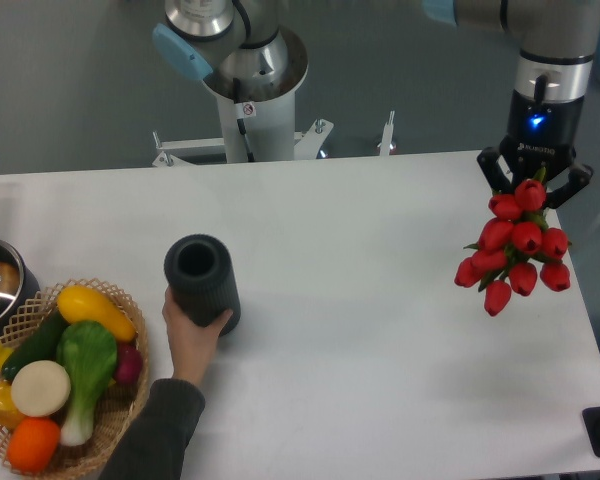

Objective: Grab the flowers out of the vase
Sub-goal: 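Carry the held tulips away from the vase and hold them up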

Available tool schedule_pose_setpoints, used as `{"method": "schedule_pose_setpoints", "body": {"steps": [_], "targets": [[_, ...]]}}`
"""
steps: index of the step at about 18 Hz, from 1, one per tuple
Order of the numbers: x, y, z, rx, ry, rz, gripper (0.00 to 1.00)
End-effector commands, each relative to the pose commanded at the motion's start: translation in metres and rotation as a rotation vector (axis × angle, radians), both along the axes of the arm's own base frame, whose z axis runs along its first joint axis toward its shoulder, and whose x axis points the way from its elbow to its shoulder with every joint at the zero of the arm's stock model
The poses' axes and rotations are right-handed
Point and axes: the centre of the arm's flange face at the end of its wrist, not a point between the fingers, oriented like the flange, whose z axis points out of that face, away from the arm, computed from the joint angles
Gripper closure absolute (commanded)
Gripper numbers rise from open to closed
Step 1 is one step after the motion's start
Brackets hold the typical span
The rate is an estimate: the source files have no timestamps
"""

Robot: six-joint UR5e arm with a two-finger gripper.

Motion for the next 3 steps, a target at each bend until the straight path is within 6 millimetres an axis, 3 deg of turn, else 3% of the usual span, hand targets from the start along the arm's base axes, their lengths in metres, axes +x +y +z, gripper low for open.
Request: {"method": "schedule_pose_setpoints", "body": {"steps": [3], "targets": [[-0.0026, 0.0078, 0.0024, -0.087, -0.001, -0.018, 0.85]]}}
